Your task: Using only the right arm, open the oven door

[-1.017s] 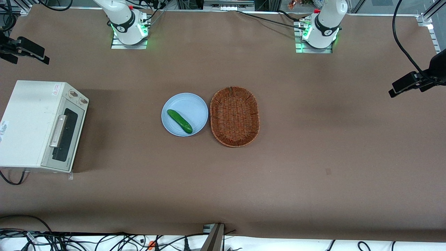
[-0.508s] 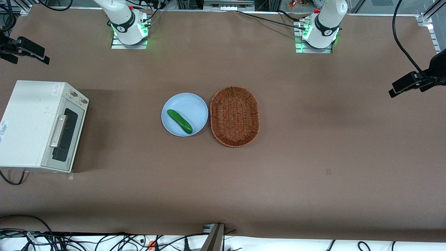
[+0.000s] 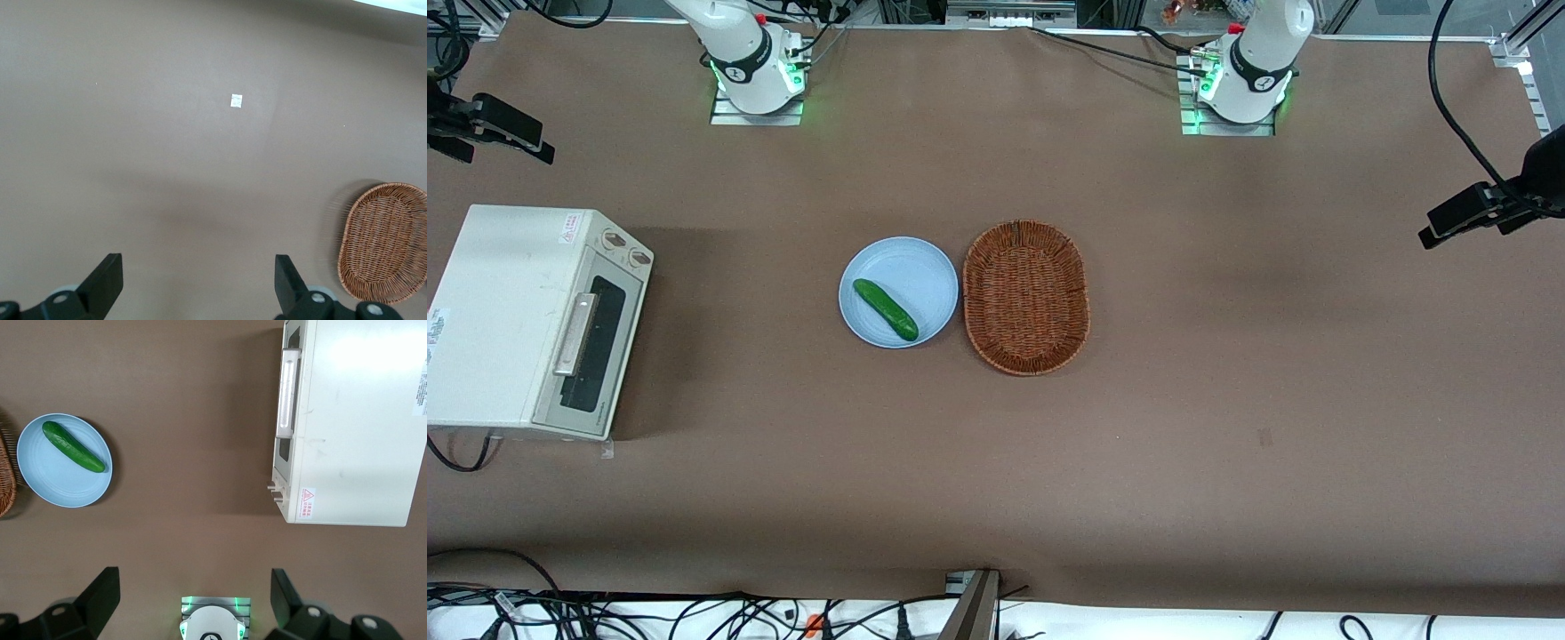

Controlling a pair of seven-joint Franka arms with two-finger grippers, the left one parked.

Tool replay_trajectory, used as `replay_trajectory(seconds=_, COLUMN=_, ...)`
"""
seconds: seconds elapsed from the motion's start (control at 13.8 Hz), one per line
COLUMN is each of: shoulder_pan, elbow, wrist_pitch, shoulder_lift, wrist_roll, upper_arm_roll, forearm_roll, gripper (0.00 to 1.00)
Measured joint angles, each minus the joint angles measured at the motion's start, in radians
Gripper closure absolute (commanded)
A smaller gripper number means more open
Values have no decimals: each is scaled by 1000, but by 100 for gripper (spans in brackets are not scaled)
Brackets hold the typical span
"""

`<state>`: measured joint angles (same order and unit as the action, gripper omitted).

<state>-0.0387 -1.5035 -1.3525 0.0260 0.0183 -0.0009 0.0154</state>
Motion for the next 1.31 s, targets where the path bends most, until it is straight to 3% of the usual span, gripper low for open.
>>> replay_trajectory(seconds=0.73, shoulder_pan=8, elbow=-10, wrist_pitch=7, shoulder_lift=-40, wrist_roll=0, upper_arm_roll=10, forearm_roll=0, gripper=2)
replay_trajectory(seconds=1.02, shoulder_pan=35, elbow=-23, wrist_pitch=1, shoulder_lift=-136, wrist_roll=-5, upper_arm_roll=13, forearm_roll=-27, gripper=23)
replay_trajectory(seconds=1.31, shoulder_pan=123, elbow=-25, wrist_pitch=-47, shoulder_lift=-248, wrist_roll=-56, upper_arm_roll=15, forearm_roll=-185, gripper=61)
